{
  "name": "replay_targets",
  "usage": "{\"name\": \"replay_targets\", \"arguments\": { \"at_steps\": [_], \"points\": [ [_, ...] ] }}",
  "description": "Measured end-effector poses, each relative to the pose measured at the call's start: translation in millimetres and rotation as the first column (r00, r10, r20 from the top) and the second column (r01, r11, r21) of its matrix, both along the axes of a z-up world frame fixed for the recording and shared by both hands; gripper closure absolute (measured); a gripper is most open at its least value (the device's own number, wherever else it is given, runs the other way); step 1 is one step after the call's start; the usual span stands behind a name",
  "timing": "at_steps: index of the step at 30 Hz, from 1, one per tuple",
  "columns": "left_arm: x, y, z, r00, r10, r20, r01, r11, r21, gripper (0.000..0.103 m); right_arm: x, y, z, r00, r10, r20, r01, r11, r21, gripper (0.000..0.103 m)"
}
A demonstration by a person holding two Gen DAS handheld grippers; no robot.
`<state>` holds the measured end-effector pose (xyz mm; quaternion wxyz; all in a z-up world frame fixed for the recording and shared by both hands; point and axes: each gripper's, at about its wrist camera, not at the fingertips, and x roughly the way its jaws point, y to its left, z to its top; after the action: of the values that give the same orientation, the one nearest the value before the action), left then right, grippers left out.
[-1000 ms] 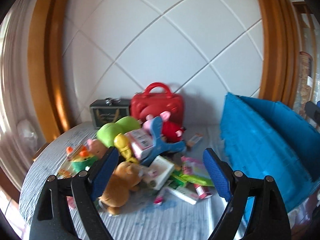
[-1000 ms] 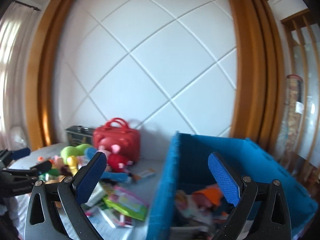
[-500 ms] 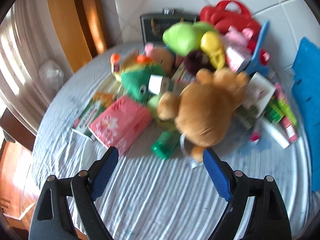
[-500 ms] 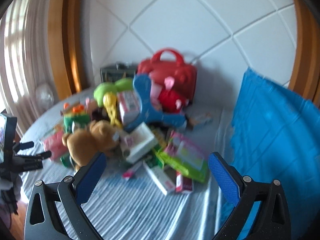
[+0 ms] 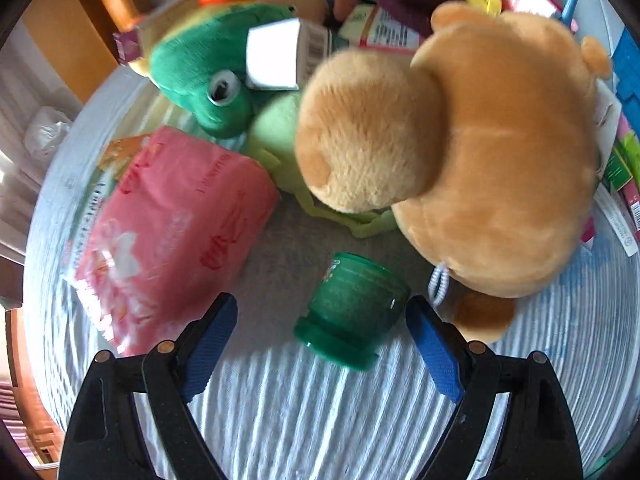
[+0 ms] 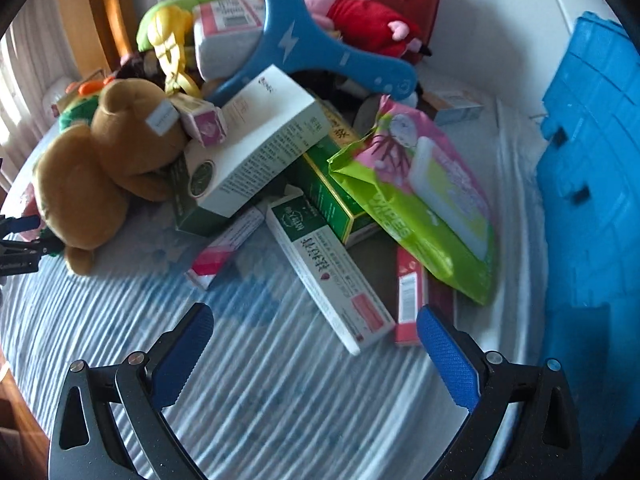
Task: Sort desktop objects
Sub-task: 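Grasp the green jar with the left gripper while the right grasps a green-white acne cream box, then lift the jar and cream box and carry them over the blue bin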
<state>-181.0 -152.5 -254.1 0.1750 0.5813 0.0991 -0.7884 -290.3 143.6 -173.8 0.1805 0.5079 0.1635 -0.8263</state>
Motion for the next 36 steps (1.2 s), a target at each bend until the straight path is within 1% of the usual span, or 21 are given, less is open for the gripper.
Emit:
{"name": "replay_targets", "arguments": {
  "at_steps": [1, 3, 4, 5, 7, 9, 10, 12, 16, 18, 19, 20, 21, 22, 24, 26, 28, 30, 33, 36],
  "points": [
    [-1.1, -0.3, -2.1, 1.0, 0.0, -0.01, 0.0, 1.0, 0.015, 0.013, -6.3, -2.8, -4.9, 1.0, 0.001, 0.009, -0.001, 1.0, 0.014, 0.0],
    [-4.1, -3.3, -5.8, 1.0, 0.013, -0.027, -0.011, 0.997, 0.071, 0.009, -19.6, -6.6, -16.4, 0.999, -0.001, 0.033, 0.0, 1.0, 0.03, 0.0],
    [-6.4, -2.6, -7.7, 1.0, 0.014, -0.025, -0.012, 0.997, 0.072, 0.002, -25.0, -7.9, -21.9, 0.999, 0.002, 0.052, -0.003, 1.0, 0.028, 0.0],
    [-7.9, -1.1, -9.7, 1.0, 0.009, -0.023, -0.007, 0.998, 0.069, 0.0, -31.5, -9.5, -29.7, 0.997, 0.008, 0.075, -0.01, 1.0, 0.027, 0.0],
    [-8.0, 2.8, -9.1, 0.999, 0.004, -0.046, -0.001, 0.998, 0.059, 0.0, -39.5, -12.1, -41.6, 0.995, 0.016, 0.103, -0.02, 0.999, 0.039, 0.0],
    [-9.7, 5.7, -7.6, 0.999, -0.005, -0.035, 0.007, 0.998, 0.065, 0.0, -45.7, -14.6, -53.4, 0.99, 0.024, 0.14, -0.029, 0.999, 0.035, 0.0],
    [-10.2, 7.1, -7.0, 0.999, -0.006, -0.032, 0.008, 0.998, 0.066, 0.0, -48.1, -13.7, -53.5, 0.99, 0.023, 0.136, -0.024, 1.0, 0.009, 0.0],
    [-9.9, 11.2, -5.2, 0.999, -0.007, -0.036, 0.01, 0.998, 0.064, 0.0, -53.8, -12.2, -53.0, 0.992, 0.002, 0.128, -0.002, 1.0, 0.004, 0.0],
    [-6.3, 19.6, -2.2, 0.997, -0.027, -0.072, 0.031, 0.998, 0.049, 0.0, -58.4, -7.2, -52.2, 0.993, -0.078, 0.09, 0.08, 0.997, -0.012, 0.0],
    [-5.1, 23.9, -0.3, 0.996, -0.033, -0.078, 0.036, 0.998, 0.045, 0.0, -61.3, -6.1, -51.6, 0.991, -0.083, 0.102, 0.084, 0.996, -0.007, 0.0],
    [-3.8, 26.6, 3.6, 0.996, -0.034, -0.084, 0.037, 0.998, 0.045, 0.011, -63.0, -6.2, -51.3, 0.99, -0.072, 0.118, 0.072, 0.997, 0.002, 0.0],
    [-1.9, 29.2, 8.6, 0.995, -0.035, -0.096, 0.039, 0.998, 0.042, 0.034, -65.2, -5.7, -50.8, 0.988, -0.063, 0.144, 0.061, 0.998, 0.018, 0.0],
    [-0.3, 31.5, 12.3, 0.994, -0.037, -0.099, 0.042, 0.998, 0.046, 0.043, -66.0, -3.6, -49.6, 0.984, -0.067, 0.168, 0.063, 0.998, 0.028, 0.002],
    [1.2, 33.5, 14.6, 0.995, -0.036, -0.098, 0.041, 0.998, 0.048, 0.051, -63.9, -0.9, -46.3, 0.984, -0.069, 0.165, 0.067, 0.998, 0.023, 0.013],
    [5.0, 37.1, 17.0, 0.993, -0.034, -0.109, 0.039, 0.998, 0.043, 0.055, -54.9, 3.9, -38.4, 0.989, -0.055, 0.136, 0.053, 0.998, 0.018, 0.028],
    [6.3, 42.9, 20.1, 0.993, -0.039, -0.114, 0.044, 0.998, 0.036, 0.062, -47.6, 4.0, -35.5, 0.993, -0.029, 0.114, 0.027, 0.999, 0.023, 0.034],
    [6.9, 50.4, 22.5, 0.994, -0.033, -0.1, 0.034, 0.999, 0.016, 0.062, -39.0, 2.6, -34.2, 0.994, -0.001, 0.108, -0.002, 1.0, 0.031, 0.052],
    [10.3, 60.8, 24.3, 0.995, -0.023, -0.096, 0.025, 1.0, 0.016, 0.062, -31.2, 2.4, -31.7, 0.994, -0.001, 0.108, -0.003, 0.999, 0.038, 0.061],
    [21.3, 73.9, 29.2, 0.995, 0.008, -0.099, -0.006, 1.0, 0.023, 0.062, -17.3, 5.7, -29.8, 0.993, -0.004, 0.115, 0.002, 1.0, 0.021, 0.067],
    [39.3, 85.9, 41.1, 0.991, 0.049, -0.122, -0.049, 0.999, 0.004, 0.062, -1.5, 13.5, -24.8, 0.992, -0.025, 0.122, 0.027, 1.0, -0.014, 0.068]
  ]
}}
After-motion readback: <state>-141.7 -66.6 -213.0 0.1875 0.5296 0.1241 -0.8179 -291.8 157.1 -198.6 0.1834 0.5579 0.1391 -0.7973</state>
